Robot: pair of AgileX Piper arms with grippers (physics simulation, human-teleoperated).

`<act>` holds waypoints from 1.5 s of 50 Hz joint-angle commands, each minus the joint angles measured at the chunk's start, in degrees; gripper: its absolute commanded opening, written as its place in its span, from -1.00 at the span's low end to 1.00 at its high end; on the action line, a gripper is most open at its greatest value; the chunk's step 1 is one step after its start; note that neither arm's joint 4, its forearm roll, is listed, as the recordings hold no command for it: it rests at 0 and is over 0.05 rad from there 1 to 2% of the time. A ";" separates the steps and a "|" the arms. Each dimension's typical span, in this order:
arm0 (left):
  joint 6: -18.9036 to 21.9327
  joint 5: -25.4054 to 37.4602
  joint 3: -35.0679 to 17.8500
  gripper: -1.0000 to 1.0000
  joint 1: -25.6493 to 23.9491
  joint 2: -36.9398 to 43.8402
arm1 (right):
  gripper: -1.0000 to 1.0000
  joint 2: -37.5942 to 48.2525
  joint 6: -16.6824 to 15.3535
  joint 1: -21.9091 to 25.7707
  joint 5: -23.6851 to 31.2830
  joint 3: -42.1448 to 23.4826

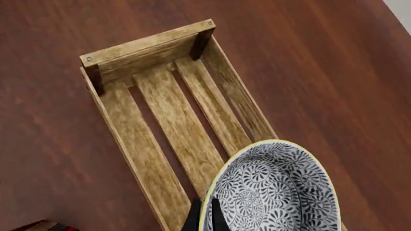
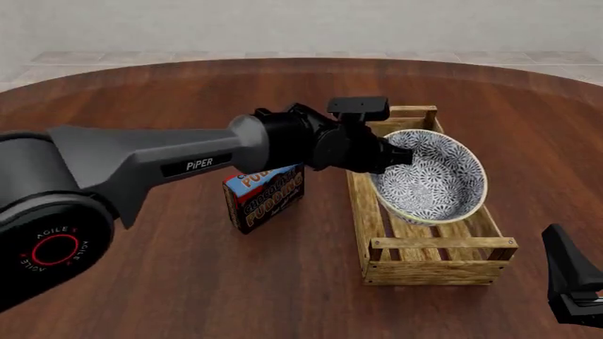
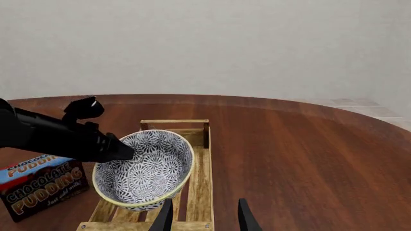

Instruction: Pick up the bowl on the left and put it in the tray.

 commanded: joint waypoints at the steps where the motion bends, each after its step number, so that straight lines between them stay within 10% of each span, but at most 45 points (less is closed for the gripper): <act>1: 0.70 0.45 -2.40 -1.00 0.71 2.06 | 1.00 -0.01 -0.01 0.00 0.00 0.00; 71: 2.08 3.21 -10.32 -1.00 2.56 9.96 | 1.00 0.00 0.00 -0.01 0.00 0.00; 72: 2.42 3.63 -10.88 1.00 3.28 10.15 | 1.00 0.02 0.01 0.00 0.00 0.00; 75: 1.96 3.56 -10.69 1.00 2.97 9.94 | 1.00 0.01 -0.01 0.01 0.00 0.00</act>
